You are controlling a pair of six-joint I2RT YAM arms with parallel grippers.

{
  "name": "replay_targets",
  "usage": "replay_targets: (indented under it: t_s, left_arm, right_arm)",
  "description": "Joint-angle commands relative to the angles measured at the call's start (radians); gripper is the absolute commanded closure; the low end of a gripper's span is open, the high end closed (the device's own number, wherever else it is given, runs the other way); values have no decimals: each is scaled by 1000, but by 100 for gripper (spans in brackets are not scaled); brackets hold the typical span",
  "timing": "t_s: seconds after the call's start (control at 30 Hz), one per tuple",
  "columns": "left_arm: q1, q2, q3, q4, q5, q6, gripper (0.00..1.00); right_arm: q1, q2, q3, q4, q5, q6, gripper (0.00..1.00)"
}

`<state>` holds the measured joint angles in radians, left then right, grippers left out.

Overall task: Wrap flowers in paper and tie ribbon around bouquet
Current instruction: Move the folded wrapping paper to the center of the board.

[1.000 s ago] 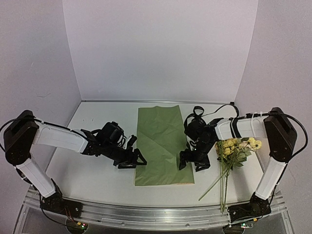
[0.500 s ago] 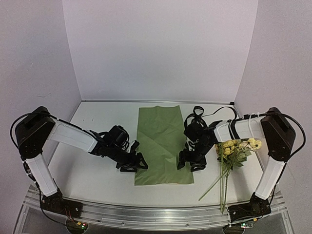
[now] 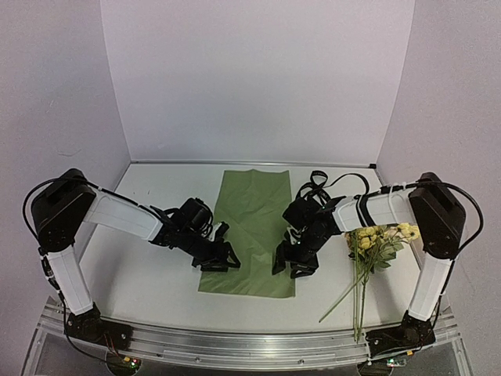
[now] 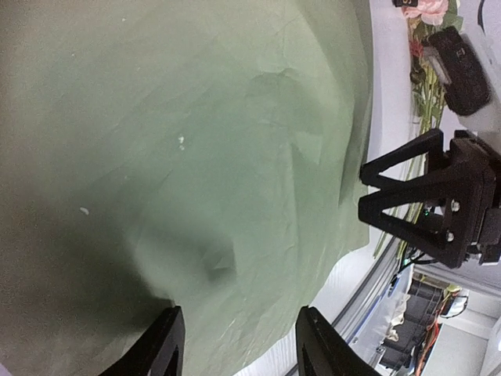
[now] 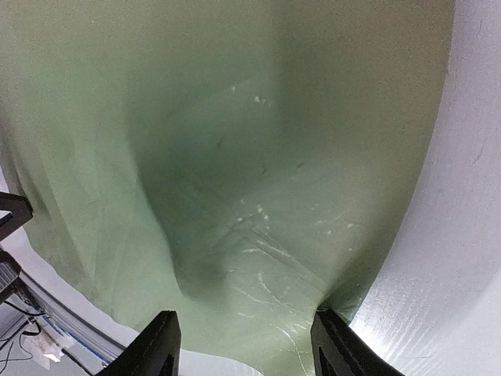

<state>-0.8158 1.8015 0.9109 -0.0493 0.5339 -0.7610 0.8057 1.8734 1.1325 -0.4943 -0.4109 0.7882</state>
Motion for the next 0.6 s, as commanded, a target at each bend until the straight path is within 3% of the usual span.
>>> replay_targets:
  t_s: [0.0,0.1,0.2,0.33,0.57]
  left_arm:
    - [5,-1,56,6,5,8,50]
    - [17,-79,28,-54,-57,0,37]
    - [32,-191,-53,-80,-90,-71,32]
    - [41,-329,-169,-97,-118,-204,27]
    - [69,-587,-379,-165,-216,-475,16]
  right_arm:
    - [13,29,24,5,-2,19,41]
    - [15,18,16,6,11,27,41]
    - [23,1,1,23,30,88,43]
    - [75,27,-10,173,57,273,47]
    - [180,141,132,327,84,410,52]
